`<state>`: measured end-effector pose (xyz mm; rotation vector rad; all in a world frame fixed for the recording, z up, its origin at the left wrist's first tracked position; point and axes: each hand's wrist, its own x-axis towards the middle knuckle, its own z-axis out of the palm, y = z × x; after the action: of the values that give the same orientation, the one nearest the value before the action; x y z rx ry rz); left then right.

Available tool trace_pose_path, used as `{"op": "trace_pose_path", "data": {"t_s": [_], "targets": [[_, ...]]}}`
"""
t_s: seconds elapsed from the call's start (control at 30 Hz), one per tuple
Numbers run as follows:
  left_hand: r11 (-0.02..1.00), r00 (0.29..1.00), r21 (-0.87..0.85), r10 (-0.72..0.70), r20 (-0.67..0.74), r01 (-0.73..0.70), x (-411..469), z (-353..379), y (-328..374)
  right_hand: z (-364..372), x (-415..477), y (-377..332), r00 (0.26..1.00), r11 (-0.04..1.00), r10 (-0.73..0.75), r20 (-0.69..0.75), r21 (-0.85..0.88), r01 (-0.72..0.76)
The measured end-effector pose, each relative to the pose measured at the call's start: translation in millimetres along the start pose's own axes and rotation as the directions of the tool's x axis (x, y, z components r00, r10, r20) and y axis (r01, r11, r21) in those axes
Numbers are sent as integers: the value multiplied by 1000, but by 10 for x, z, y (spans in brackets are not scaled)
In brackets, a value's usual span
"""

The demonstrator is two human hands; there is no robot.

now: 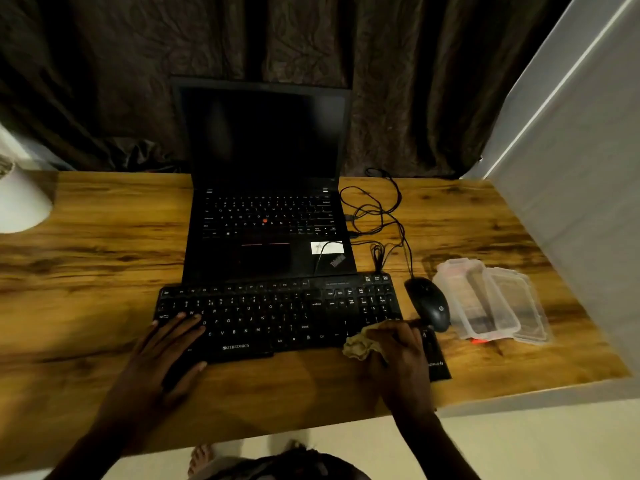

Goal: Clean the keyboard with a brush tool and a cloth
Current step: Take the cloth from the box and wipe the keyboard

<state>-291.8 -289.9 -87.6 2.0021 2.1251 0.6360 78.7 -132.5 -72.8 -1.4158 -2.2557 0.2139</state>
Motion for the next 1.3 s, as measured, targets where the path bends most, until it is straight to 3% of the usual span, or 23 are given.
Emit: {"op": "trace_pose_path", "data": {"t_s": [0.07, 0.2, 0.43, 0.6, 0.77, 0.97, 1.13, 1.3], "targets": [[1000, 1000, -2, -11, 9, 11, -3, 3, -15, -2, 15, 52, 1000, 1000, -1, 4, -16, 1], [1000, 1000, 2, -19, 8, 19, -1, 13, -16, -80, 168, 138, 991, 989, 135, -24, -50, -136], [1000, 1000, 3, 5, -8, -5, 5, 12, -21, -44, 351, 19, 997, 991, -62, 40, -118, 66], [1000, 1000, 15, 15, -17, -15, 2, 14, -21, -73, 492, 183, 999, 989, 52, 6, -137, -51], [1000, 1000, 14, 6, -12, -6, 4, 12, -13, -18, 567, 34, 988, 978, -139, 73, -150, 149], [1000, 1000, 16, 4, -7, -4, -1, 10, -5, -49, 765, 150, 992, 983, 106, 68, -160, -94], [1000, 1000, 10, 3, -1, -3, -11, 19, -4, 48, 876, 3, 982, 974, -110, 155, -180, 138], [1000, 1000, 6, 7, -14, -7, -6, 12, -3, 6, 957, 135, 994, 985, 69, 81, -161, -55]]}}
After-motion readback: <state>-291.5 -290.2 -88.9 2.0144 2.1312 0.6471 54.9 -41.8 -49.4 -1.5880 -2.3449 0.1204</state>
